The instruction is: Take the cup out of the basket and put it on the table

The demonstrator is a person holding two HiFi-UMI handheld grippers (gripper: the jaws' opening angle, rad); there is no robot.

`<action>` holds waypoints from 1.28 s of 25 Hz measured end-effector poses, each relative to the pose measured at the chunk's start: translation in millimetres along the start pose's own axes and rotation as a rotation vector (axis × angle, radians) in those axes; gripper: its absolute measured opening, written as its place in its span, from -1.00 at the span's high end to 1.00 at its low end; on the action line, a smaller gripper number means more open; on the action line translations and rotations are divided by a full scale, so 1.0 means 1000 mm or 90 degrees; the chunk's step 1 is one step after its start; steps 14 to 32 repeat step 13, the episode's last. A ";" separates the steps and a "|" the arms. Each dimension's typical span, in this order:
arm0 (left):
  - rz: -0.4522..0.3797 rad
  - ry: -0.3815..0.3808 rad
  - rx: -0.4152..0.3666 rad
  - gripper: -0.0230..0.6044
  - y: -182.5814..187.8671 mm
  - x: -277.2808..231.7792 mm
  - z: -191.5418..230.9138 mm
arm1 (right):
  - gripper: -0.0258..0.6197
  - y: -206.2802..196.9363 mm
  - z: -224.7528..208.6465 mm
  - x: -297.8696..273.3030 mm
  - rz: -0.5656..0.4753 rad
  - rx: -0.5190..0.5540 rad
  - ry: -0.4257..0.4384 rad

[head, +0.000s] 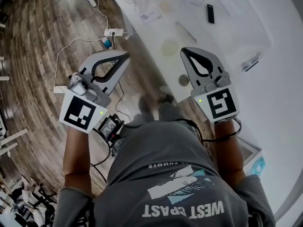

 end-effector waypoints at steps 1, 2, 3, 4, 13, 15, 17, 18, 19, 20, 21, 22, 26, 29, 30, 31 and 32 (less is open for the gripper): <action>-0.003 0.001 -0.003 0.90 0.003 0.000 0.000 | 0.88 0.010 0.001 0.006 -0.018 0.000 -0.004; -0.006 0.001 -0.005 0.90 0.005 0.000 0.000 | 0.88 0.017 0.002 0.012 -0.029 -0.002 -0.008; -0.010 0.001 -0.007 0.90 0.008 0.000 0.001 | 0.89 0.024 0.003 0.017 -0.035 -0.003 -0.011; -0.014 0.000 -0.008 0.90 0.010 0.000 0.002 | 0.88 0.030 0.004 0.021 -0.039 -0.003 -0.014; -0.029 0.003 -0.016 0.90 0.016 0.006 0.012 | 0.88 0.064 0.013 0.034 -0.051 0.013 -0.016; -0.029 0.003 -0.016 0.90 0.016 0.006 0.012 | 0.88 0.064 0.013 0.034 -0.051 0.013 -0.016; -0.029 0.003 -0.016 0.90 0.016 0.006 0.012 | 0.88 0.064 0.013 0.034 -0.051 0.013 -0.016; -0.029 0.003 -0.016 0.90 0.016 0.006 0.012 | 0.88 0.064 0.013 0.034 -0.051 0.013 -0.016; -0.029 0.003 -0.016 0.90 0.016 0.006 0.012 | 0.88 0.064 0.013 0.034 -0.051 0.013 -0.016; -0.029 0.003 -0.016 0.90 0.016 0.006 0.012 | 0.88 0.064 0.013 0.034 -0.051 0.013 -0.016; -0.029 0.003 -0.016 0.90 0.016 0.006 0.012 | 0.88 0.064 0.013 0.034 -0.051 0.013 -0.016; -0.029 0.003 -0.016 0.90 0.016 0.006 0.012 | 0.88 0.064 0.013 0.034 -0.051 0.013 -0.016; -0.029 0.003 -0.016 0.90 0.016 0.006 0.012 | 0.88 0.064 0.013 0.034 -0.051 0.013 -0.016; -0.029 0.003 -0.016 0.90 0.016 0.006 0.012 | 0.88 0.064 0.013 0.034 -0.051 0.013 -0.016; -0.029 0.003 -0.016 0.90 0.016 0.006 0.012 | 0.88 0.064 0.013 0.034 -0.051 0.013 -0.016; -0.029 0.003 -0.016 0.90 0.016 0.006 0.012 | 0.88 0.064 0.013 0.034 -0.051 0.013 -0.016; -0.029 0.003 -0.016 0.90 0.016 0.006 0.012 | 0.88 0.064 0.013 0.034 -0.051 0.013 -0.016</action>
Point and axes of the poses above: the fingertips, and each gripper's own axes: x backward along the fingers, z to its left, y out of its top, the point moved 1 cm from there along x, backward along the fingers, and after that the axes turned 2 degrees about -x, right-handed, at the moved point
